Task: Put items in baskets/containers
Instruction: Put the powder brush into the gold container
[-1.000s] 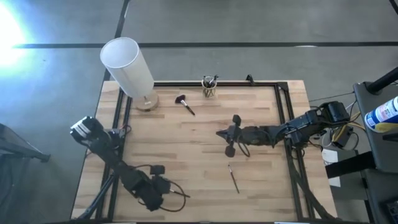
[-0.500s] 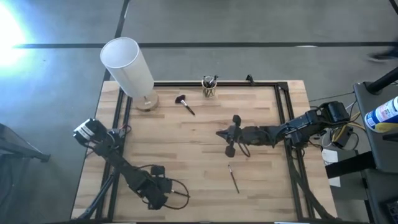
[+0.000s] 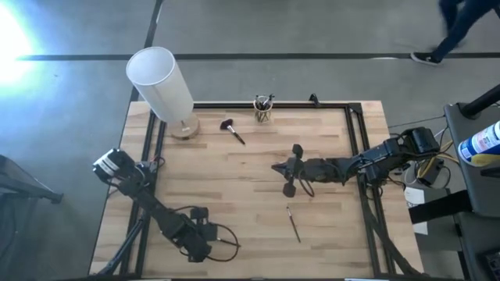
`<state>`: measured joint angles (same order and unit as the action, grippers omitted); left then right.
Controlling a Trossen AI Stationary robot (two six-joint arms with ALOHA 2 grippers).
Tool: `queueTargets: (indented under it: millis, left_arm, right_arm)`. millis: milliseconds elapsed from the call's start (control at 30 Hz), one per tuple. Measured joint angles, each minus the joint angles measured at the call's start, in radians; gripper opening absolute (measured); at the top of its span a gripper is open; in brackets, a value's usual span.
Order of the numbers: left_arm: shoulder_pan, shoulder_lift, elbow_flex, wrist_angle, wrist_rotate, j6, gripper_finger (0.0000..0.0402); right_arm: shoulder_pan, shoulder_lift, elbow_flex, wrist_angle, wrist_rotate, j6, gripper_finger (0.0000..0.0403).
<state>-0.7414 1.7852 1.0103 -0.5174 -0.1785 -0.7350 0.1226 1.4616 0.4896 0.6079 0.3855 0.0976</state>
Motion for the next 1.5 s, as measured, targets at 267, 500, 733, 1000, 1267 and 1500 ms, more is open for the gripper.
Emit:
queueTargets:
  millis: [267,500,733,1000,1267,1500]
  left_arm:
    - [0.005,-0.051,-0.002,-0.023,-0.145,0.004,0.0001]
    - [0.11,-0.15,0.032,-0.166,-0.253,0.006,0.0]
    - [0.349,-0.182,0.059,-0.173,-0.129,0.102,0.0]
    - [0.56,-0.181,0.067,-0.123,0.059,0.173,0.0]
    - [0.585,-0.181,0.079,-0.093,0.095,0.216,0.0]
    - [0.585,-0.181,0.079,-0.087,0.096,0.231,0.0]
  right_arm:
    - [0.0,0.0,0.0,0.0,0.0,0.0,0.0013]
    - [0.033,0.0,0.016,-0.006,-0.001,-0.026,0.0013]
    - [0.09,0.0,0.092,-0.136,0.003,-0.049,0.0016]
    - [0.158,0.066,0.208,-0.322,0.011,-0.045,0.008]
    - [0.169,0.209,0.324,-0.389,0.063,-0.042,0.0136]
    - [0.167,0.265,0.414,-0.51,0.06,-0.024,0.0138]
